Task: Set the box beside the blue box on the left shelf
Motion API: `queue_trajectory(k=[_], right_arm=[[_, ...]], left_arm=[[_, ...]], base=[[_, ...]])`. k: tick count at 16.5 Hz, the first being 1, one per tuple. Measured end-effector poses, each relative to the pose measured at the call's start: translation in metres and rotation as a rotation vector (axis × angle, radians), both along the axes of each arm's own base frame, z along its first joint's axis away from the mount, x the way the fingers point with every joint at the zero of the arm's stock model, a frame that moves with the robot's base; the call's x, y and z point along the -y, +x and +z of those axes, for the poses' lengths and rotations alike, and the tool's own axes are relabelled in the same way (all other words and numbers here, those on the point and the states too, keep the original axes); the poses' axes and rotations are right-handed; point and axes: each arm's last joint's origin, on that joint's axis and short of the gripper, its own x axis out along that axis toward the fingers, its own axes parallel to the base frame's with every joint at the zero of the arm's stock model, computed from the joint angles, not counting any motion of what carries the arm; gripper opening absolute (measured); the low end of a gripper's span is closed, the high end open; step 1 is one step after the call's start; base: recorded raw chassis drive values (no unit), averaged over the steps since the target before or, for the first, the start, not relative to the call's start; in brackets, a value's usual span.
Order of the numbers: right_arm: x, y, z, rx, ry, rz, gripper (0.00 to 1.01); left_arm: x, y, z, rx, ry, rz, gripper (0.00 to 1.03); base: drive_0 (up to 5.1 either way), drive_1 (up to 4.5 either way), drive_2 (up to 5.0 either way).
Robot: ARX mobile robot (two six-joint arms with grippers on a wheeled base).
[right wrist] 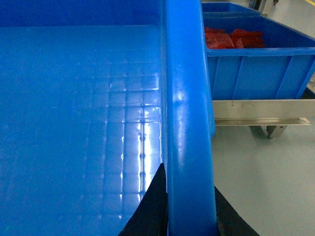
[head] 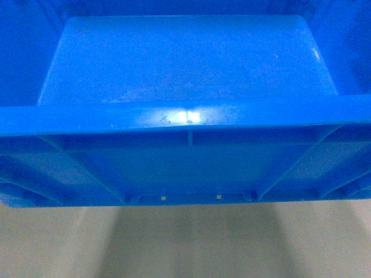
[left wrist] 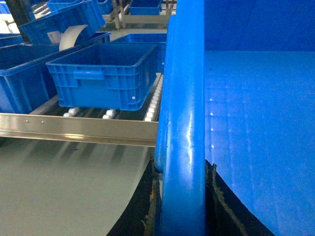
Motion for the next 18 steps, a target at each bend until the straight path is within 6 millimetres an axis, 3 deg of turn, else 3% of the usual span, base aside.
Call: queue_trajectory(k=[11, 18], right_arm=[[0.0, -0.0001, -0.0006, -0.002, -0.001, 0.0, 0.08], [0.0001, -0.0004, -0.0002, 0.0, 0.0, 0.0, 0.08]], left_arm=[[0.0001, 0.0, -0.0004, -0.003, 0.001, 0.0, 0.15], [0.0001, -0.0002, -0.0002, -0.002, 0.001, 0.0, 0.15]], base=[[0.0, 0.0, 0.0], [0.0, 4.23, -4.2]])
